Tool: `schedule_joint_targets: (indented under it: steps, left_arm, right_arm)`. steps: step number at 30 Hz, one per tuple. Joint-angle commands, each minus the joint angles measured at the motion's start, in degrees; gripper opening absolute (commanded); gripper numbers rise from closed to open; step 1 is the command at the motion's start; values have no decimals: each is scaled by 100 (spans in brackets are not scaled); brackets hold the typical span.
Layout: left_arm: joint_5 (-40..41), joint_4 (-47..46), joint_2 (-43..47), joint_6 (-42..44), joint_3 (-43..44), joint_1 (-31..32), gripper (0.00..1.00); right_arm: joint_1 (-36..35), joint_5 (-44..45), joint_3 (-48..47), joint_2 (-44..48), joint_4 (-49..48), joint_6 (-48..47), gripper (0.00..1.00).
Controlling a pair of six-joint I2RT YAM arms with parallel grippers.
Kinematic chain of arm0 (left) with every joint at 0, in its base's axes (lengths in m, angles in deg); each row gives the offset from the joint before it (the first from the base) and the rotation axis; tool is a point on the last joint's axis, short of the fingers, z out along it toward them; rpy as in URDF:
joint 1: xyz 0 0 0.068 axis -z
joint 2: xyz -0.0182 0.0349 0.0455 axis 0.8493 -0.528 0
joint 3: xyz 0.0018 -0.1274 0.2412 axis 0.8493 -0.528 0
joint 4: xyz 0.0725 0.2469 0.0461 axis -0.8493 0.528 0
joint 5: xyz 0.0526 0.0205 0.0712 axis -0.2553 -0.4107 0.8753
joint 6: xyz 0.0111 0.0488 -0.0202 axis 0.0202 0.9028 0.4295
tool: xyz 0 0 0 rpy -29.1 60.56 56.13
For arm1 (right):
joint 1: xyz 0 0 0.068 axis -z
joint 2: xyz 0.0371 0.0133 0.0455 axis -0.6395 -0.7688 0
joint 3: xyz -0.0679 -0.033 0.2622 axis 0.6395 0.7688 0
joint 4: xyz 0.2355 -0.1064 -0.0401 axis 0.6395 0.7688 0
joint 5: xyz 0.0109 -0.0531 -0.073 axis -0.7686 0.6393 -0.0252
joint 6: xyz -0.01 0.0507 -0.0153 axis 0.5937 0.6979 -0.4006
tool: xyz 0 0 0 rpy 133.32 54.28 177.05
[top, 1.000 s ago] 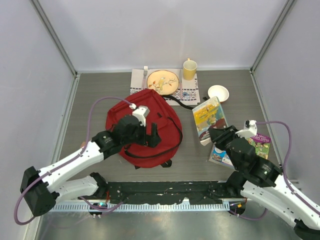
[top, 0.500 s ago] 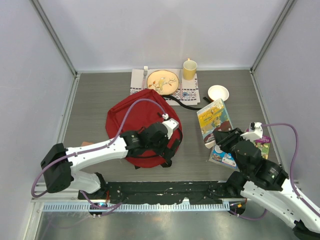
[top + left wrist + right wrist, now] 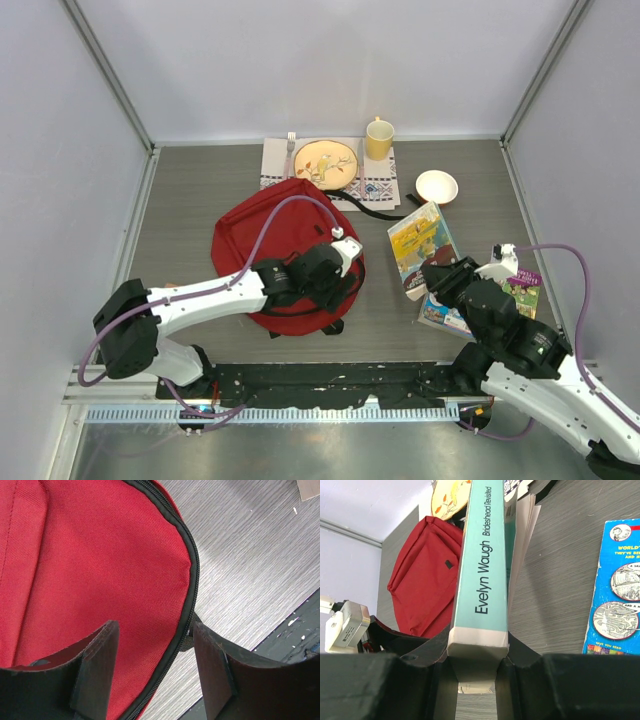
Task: Pack the student bag
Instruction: Place the book in the student bag.
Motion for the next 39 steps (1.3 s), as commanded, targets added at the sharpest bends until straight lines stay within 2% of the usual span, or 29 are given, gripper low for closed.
schedule_joint_targets:
  steps: [1,5,8,9,13,18,23,27,29,32,35,36,38,39]
  left_arm:
    - [-100,-307,-3,14,29,27,64]
    - [-188,-430,24,-12,-50,27,64]
    - [-197,-396,-38,-30,-42,27,58]
    - [-197,-395,-47,-30,-42,27,53]
    - [-214,-431,-55,-22,-77,27,50]
    - [-399,-448,-178,-30,-50,27,58]
    - [-461,-483,-249,-65,-50,27,54]
    - [-426,-518,-240,-118,-24,27,41]
    - [-399,-518,-170,-153,-24,27,40]
    - [-373,-518,-30,-171,-24,27,33]
    - [-355,-527,85,-162,-33,27,17]
    - [-346,-519,120,-162,-42,27,9]
    - [-320,-536,173,-171,-42,27,0]
    - [-302,-527,191,-171,-50,18,0]
  right_arm:
    - [-11,164,-125,125,-785,174,1]
    - [-2,164,-99,107,-758,218,1]
    - [-11,147,-90,90,-767,245,1]
    - [-2,138,-90,90,-776,253,1]
    - [-2,129,-73,116,-767,262,1]
    - [-11,155,-64,160,-741,289,1]
    - [-2,182,-73,177,-688,289,1]
    - [-11,199,-81,178,-670,297,1]
    - [-2,208,-81,186,-661,298,1]
    - [-2,208,-81,195,-653,297,1]
    - [-2,217,-55,169,-626,306,1]
    - [-2,208,-38,160,-618,341,1]
    - [-2,182,-11,151,-609,359,1]
    - [-2,173,-11,143,-617,368,1]
